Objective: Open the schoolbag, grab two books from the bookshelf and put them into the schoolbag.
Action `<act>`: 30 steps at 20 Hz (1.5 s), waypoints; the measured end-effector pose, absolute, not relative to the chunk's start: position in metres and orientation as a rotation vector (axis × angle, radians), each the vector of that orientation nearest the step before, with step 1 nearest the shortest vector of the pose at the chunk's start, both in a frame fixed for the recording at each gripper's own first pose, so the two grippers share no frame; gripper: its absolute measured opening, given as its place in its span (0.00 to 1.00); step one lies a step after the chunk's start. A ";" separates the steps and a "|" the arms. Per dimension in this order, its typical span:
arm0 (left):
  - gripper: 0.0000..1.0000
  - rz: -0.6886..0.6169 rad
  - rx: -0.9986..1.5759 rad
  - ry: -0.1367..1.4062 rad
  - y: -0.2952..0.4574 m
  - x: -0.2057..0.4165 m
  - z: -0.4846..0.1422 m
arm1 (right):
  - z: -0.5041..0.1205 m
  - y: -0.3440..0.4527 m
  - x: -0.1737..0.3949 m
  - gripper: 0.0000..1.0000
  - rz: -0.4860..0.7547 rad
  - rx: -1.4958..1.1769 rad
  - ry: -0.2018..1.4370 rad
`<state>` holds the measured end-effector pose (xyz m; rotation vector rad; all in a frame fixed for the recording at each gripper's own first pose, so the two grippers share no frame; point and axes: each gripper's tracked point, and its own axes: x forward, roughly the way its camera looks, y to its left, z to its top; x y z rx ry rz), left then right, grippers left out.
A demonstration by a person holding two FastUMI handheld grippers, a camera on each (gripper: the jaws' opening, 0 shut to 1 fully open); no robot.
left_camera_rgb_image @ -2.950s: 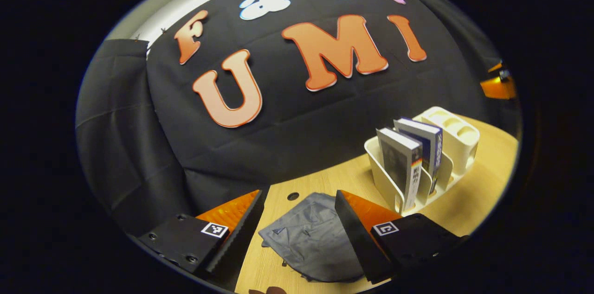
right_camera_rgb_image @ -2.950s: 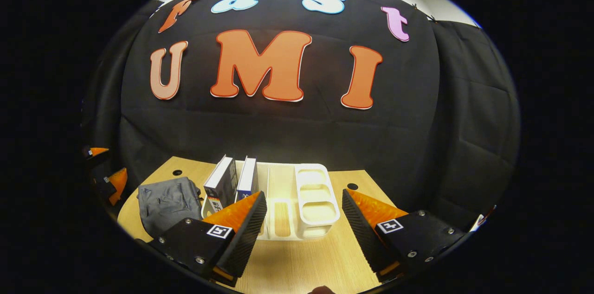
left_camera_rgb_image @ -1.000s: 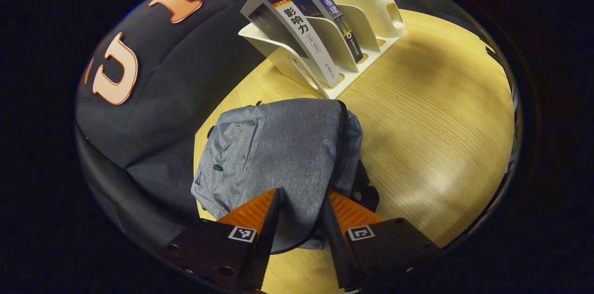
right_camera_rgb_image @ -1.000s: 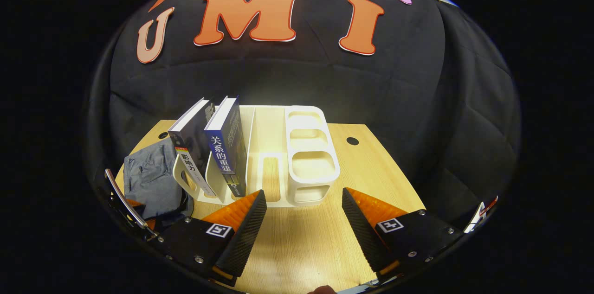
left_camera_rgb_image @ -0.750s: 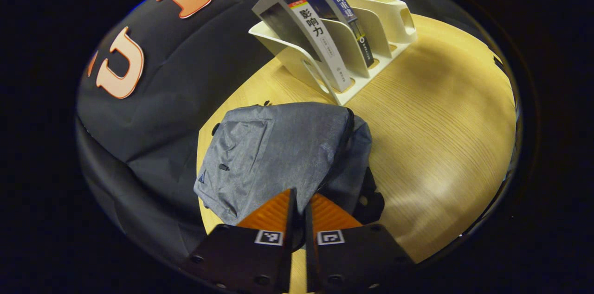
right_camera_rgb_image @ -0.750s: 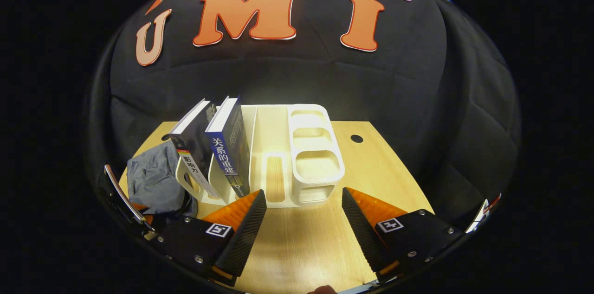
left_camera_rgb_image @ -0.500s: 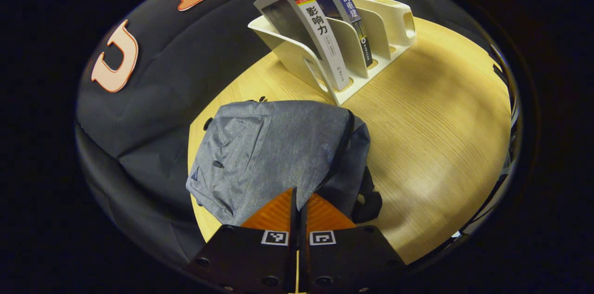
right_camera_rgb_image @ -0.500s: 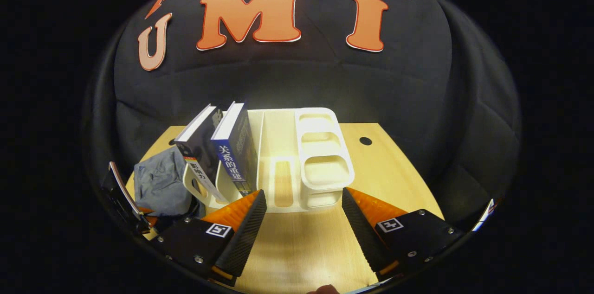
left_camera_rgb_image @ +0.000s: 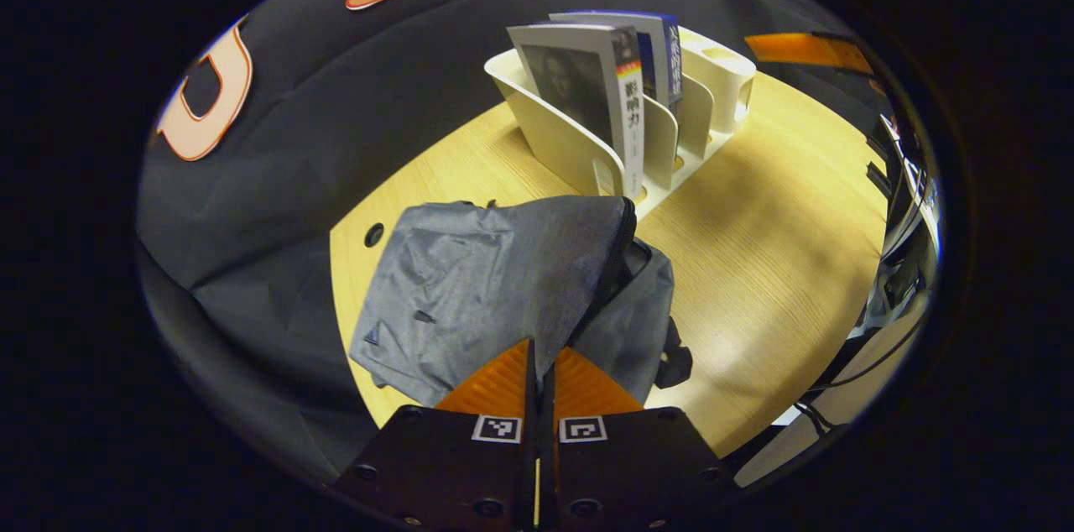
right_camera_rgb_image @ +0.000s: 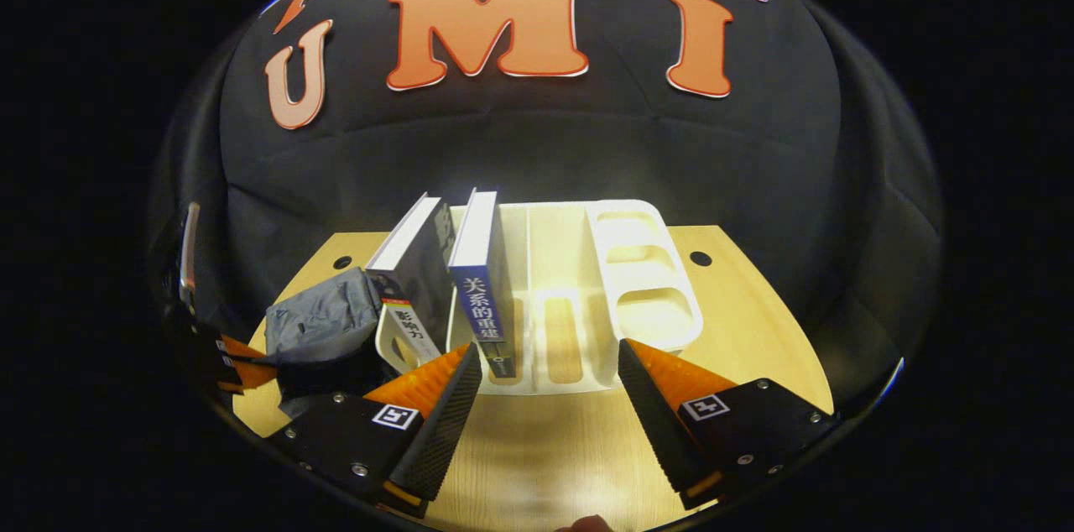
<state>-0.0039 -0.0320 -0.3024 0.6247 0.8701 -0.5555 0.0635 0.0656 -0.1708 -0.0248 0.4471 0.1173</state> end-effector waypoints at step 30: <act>0.02 -0.762 0.530 0.803 0.014 0.099 -0.174 | 0.002 0.175 0.104 0.98 0.209 -0.070 0.626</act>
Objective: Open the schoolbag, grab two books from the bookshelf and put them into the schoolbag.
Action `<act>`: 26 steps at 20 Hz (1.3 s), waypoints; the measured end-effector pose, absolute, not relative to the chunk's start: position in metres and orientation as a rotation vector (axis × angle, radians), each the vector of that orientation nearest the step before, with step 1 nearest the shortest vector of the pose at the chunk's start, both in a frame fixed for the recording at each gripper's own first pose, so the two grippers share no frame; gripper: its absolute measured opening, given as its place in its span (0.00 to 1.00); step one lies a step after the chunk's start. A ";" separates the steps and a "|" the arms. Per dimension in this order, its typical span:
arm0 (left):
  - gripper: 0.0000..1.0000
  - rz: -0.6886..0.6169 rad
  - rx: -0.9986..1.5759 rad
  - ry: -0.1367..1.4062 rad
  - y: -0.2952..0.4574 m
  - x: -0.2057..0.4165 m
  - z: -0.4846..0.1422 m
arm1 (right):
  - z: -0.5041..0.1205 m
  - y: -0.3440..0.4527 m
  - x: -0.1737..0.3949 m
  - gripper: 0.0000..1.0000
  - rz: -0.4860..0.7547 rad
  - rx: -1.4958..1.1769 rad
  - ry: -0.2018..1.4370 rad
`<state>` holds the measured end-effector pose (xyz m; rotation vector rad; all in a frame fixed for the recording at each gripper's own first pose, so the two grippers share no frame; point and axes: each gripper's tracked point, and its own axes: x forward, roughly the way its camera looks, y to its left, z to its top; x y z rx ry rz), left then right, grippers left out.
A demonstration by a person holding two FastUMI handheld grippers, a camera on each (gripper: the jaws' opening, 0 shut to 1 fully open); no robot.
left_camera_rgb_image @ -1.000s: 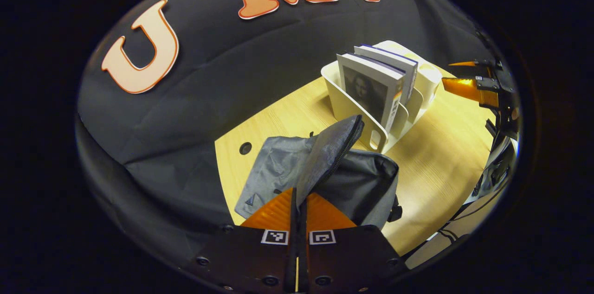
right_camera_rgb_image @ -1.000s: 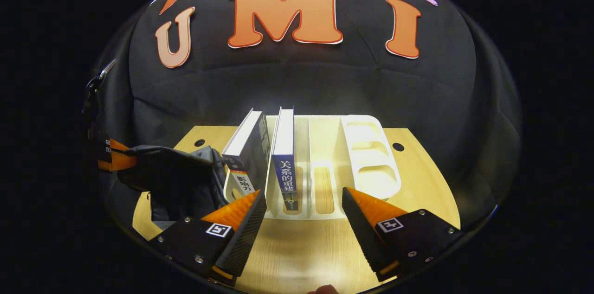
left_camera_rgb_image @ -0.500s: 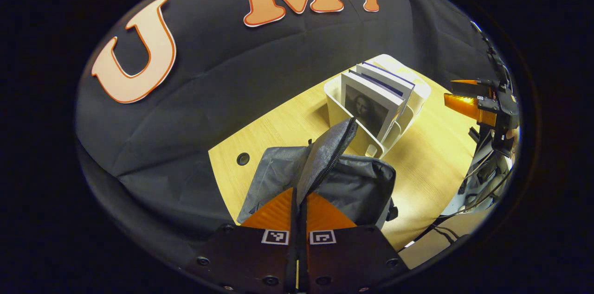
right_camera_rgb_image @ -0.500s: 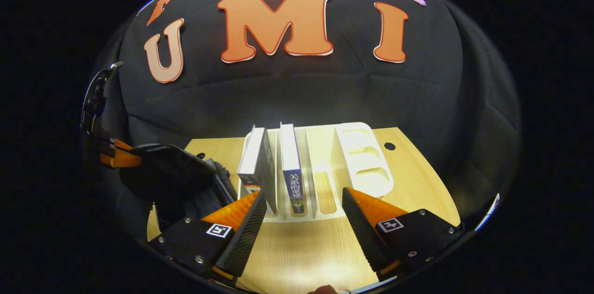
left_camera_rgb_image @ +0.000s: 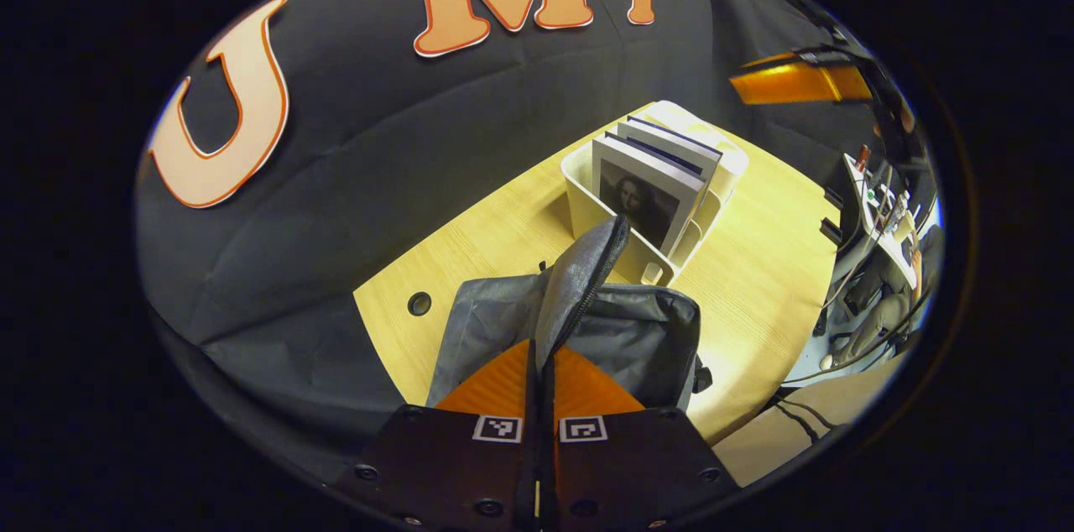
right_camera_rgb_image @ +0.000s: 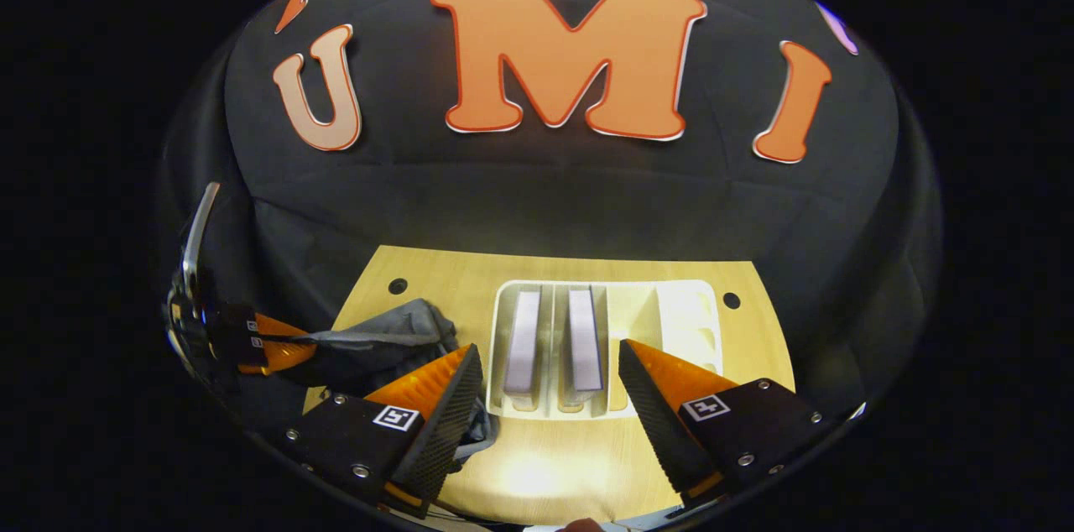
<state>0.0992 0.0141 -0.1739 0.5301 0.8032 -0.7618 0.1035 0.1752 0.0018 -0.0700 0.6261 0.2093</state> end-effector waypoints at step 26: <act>0.02 -0.722 0.484 0.871 0.030 0.103 -0.189 | -0.192 0.221 0.190 0.93 0.146 -0.091 1.221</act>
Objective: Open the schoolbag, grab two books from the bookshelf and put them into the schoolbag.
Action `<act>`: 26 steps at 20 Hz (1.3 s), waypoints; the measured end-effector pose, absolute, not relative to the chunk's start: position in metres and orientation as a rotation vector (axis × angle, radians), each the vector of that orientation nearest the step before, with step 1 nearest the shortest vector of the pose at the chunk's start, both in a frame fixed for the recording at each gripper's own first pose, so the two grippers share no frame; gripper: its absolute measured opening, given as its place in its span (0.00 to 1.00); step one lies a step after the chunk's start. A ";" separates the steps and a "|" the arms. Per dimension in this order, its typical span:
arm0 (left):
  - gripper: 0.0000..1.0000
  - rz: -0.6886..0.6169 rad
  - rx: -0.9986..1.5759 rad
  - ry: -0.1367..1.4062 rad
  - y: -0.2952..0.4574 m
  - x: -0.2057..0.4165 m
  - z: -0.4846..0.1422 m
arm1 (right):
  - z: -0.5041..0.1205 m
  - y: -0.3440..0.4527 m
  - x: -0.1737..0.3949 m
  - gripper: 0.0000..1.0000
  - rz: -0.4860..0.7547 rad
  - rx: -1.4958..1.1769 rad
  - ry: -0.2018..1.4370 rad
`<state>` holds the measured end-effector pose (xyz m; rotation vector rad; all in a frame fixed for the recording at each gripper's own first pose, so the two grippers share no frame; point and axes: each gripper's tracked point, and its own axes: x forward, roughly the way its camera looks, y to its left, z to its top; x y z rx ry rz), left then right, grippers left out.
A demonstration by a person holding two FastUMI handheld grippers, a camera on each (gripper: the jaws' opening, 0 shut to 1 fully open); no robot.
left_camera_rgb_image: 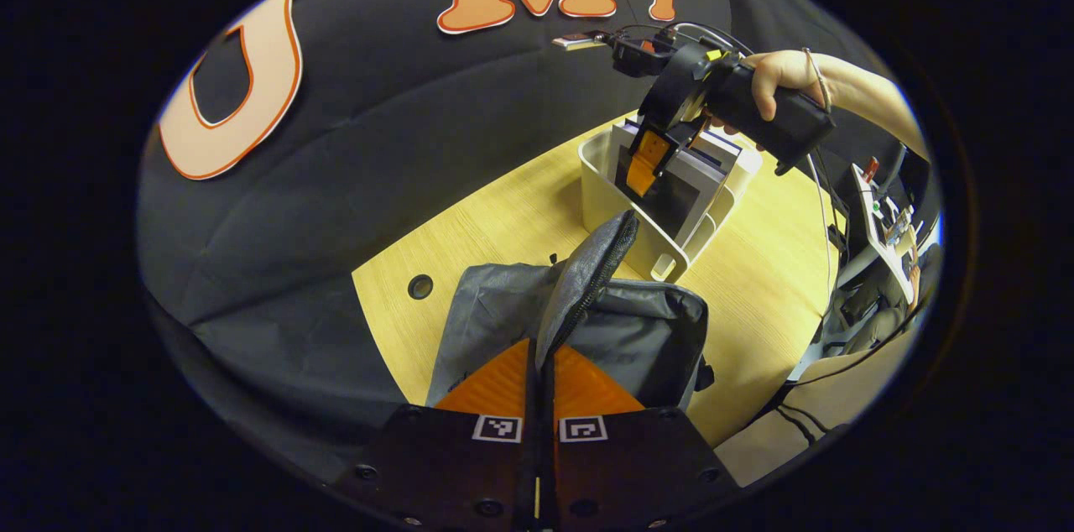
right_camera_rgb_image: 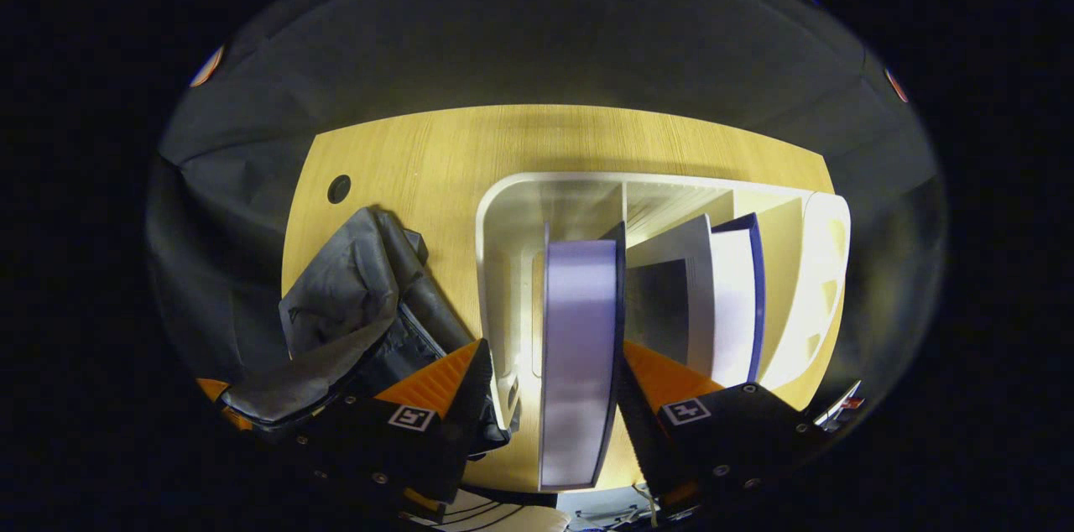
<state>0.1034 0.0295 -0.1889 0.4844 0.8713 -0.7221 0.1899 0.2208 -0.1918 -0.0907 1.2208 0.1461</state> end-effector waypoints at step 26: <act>0.02 -0.861 0.511 0.823 0.031 0.090 -0.205 | 0.028 0.183 -0.005 0.36 0.050 0.201 0.722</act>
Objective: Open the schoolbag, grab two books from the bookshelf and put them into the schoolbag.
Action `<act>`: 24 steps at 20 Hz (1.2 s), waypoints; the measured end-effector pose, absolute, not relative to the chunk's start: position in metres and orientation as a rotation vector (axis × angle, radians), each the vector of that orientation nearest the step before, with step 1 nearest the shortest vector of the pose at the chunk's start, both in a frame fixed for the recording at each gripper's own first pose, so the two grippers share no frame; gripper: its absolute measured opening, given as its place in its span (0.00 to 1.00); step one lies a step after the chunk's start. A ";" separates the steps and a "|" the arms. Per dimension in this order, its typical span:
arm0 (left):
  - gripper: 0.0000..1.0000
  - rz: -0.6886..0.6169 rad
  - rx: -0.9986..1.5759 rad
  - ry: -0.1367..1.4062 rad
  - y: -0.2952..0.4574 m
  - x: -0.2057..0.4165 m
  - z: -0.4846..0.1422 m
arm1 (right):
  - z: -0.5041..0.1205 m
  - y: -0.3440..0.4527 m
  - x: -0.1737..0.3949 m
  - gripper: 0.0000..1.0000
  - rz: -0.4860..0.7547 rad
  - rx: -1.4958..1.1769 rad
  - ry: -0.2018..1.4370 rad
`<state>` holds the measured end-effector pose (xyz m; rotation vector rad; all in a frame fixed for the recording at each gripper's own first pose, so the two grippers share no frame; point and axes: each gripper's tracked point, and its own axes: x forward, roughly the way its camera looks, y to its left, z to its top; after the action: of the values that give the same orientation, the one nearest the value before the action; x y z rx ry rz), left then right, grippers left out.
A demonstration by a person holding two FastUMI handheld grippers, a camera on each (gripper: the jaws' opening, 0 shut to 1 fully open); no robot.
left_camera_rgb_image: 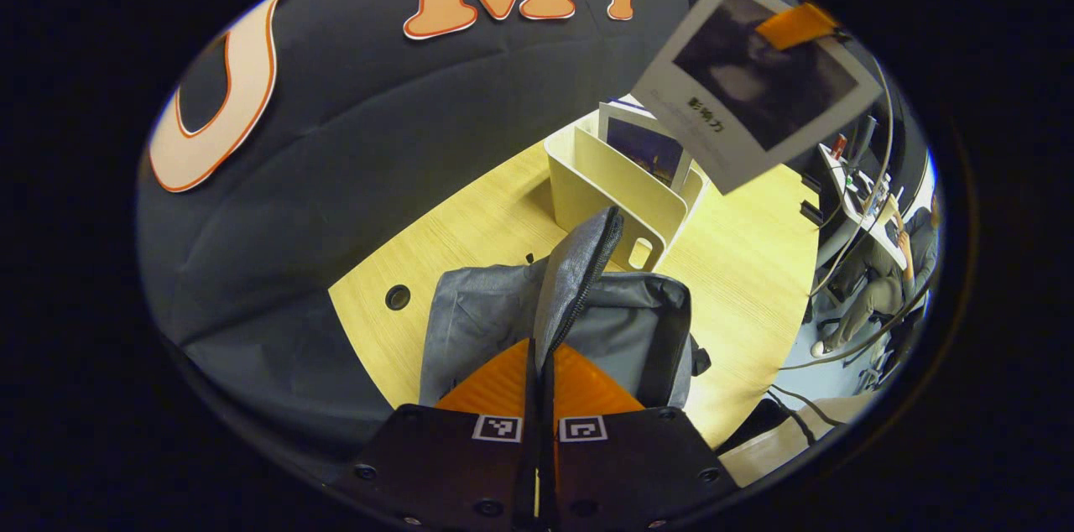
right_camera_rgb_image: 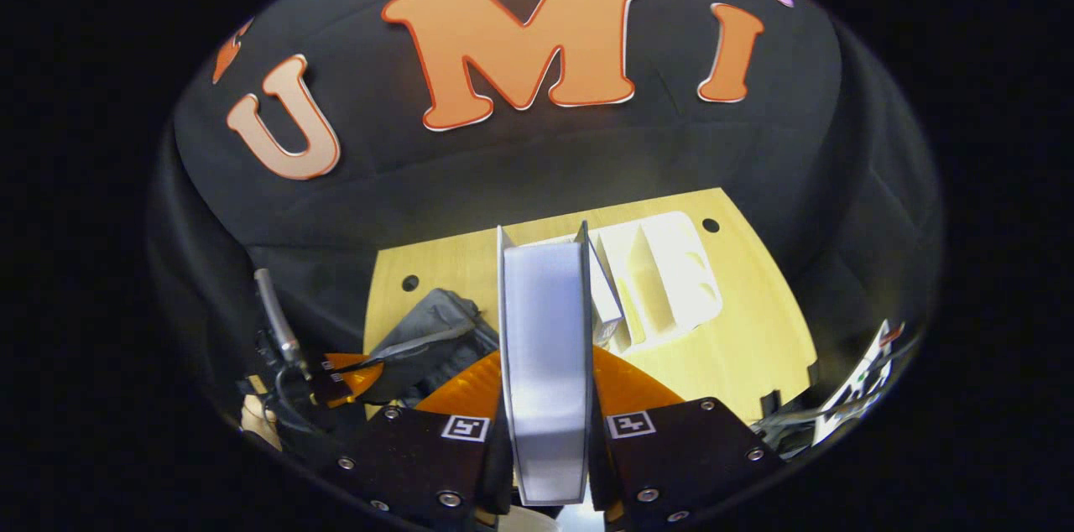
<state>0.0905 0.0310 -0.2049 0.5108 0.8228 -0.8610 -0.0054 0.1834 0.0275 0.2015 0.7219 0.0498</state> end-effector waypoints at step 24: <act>0.02 -0.870 0.578 0.782 0.012 0.072 -0.185 | -0.246 0.353 0.012 0.36 0.286 1.204 0.816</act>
<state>0.0723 0.0115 -0.1845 0.5784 0.7825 -0.8697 0.0121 0.3531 -0.2459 1.2037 0.8156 0.2860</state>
